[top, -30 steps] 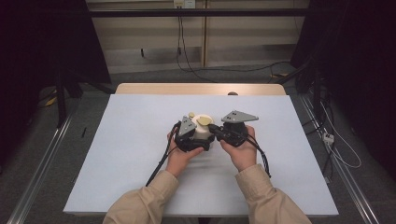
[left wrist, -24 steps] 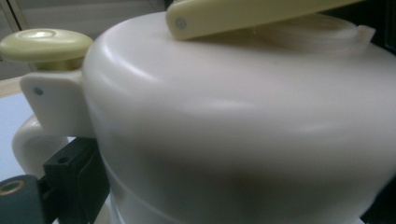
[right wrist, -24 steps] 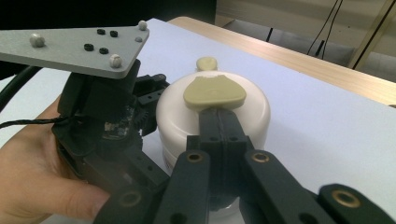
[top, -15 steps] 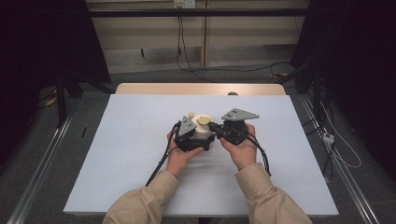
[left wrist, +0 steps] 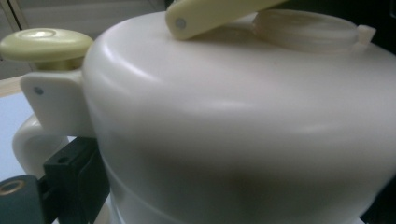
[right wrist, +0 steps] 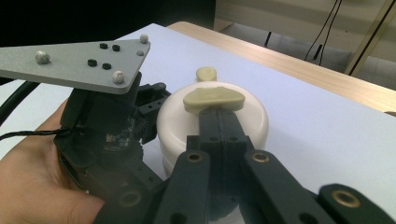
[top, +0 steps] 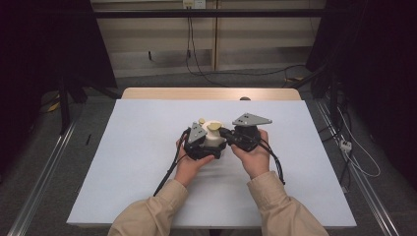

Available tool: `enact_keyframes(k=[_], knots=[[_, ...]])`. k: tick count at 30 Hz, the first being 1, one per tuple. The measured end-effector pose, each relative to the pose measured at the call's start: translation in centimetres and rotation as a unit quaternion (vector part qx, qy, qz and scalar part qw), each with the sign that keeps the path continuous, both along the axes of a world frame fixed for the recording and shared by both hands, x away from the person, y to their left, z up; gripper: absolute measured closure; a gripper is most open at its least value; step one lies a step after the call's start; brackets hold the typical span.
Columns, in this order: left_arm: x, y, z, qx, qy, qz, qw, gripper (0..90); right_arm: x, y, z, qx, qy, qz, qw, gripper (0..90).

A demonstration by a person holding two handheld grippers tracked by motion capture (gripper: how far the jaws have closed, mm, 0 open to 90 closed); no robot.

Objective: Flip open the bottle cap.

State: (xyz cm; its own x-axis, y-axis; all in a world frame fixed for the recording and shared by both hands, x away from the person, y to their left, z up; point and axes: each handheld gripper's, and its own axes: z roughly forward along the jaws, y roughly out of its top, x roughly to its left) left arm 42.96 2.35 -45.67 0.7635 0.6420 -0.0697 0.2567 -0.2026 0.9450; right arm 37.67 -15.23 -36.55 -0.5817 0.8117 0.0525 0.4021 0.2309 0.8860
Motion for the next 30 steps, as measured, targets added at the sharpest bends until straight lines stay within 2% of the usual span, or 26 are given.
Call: enact_keyframes(k=[18, 22, 30], knots=[[0.02, -0.01, -0.03, -0.002, 0.001, 0.001, 1.0, 4.9, 0.36, 0.19, 0.51, -0.001, -0.008, -0.001, 1.0, 90.0], [0.0, 0.0, -0.01, 0.0, 0.0, 0.0, 1.0, 4.9, 0.53, 0.36, 0.16, -0.007, -0.001, 0.0, 1.0, 90.0], [0.01, 0.0, -0.01, 0.0, 0.0, 0.0, 1.0, 4.9, 0.64, 0.74, 0.03, -0.005, -0.005, 0.001, 1.0, 90.0]])
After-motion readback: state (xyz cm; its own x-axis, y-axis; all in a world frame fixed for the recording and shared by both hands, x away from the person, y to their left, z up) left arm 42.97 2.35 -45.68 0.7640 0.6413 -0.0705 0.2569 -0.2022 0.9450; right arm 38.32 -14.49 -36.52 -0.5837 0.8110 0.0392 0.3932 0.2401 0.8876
